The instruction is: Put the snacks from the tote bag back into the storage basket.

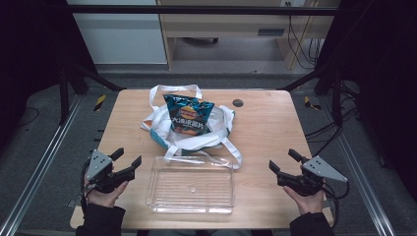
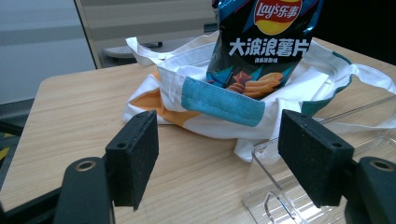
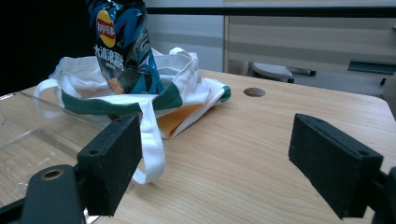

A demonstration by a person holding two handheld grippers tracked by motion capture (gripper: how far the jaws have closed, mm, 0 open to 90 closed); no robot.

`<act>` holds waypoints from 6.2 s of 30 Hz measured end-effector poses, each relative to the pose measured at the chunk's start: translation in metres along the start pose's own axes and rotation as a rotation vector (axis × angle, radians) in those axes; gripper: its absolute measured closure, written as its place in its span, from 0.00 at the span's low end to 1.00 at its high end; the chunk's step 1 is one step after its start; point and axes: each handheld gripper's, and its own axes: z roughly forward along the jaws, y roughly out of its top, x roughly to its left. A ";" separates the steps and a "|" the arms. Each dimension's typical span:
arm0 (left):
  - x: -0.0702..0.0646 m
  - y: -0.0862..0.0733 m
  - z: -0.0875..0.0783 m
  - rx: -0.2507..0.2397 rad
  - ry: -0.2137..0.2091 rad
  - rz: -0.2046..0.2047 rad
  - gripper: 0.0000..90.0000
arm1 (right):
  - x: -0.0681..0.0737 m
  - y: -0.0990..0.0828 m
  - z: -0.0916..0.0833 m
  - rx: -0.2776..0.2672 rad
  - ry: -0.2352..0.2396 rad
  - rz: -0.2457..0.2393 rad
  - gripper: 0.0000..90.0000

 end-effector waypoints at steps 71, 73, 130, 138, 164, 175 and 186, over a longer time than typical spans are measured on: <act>-0.025 0.093 0.058 -0.037 -0.081 0.031 0.34 | 0.003 0.004 0.007 0.049 0.008 0.001 0.18; -0.025 0.095 0.061 -0.034 -0.079 0.030 0.34 | 0.003 0.004 0.007 0.050 0.008 -0.001 0.17; -0.019 0.123 0.161 -0.032 0.018 0.042 0.39 | 0.001 0.003 0.011 0.061 0.014 -0.002 0.17; -0.016 0.110 0.165 -0.026 0.030 0.025 0.30 | 0.002 0.003 0.011 0.062 0.014 -0.004 0.17; -0.021 0.096 0.192 0.019 -0.040 0.021 0.39 | 0.002 0.002 0.012 0.068 0.019 -0.006 0.17; -0.018 0.092 0.187 0.071 -0.016 -0.021 0.82 | 0.002 0.002 0.012 0.067 0.020 -0.006 0.17; -0.009 0.096 0.177 0.025 0.014 -0.022 0.61 | 0.003 0.002 0.012 0.068 0.020 -0.007 0.17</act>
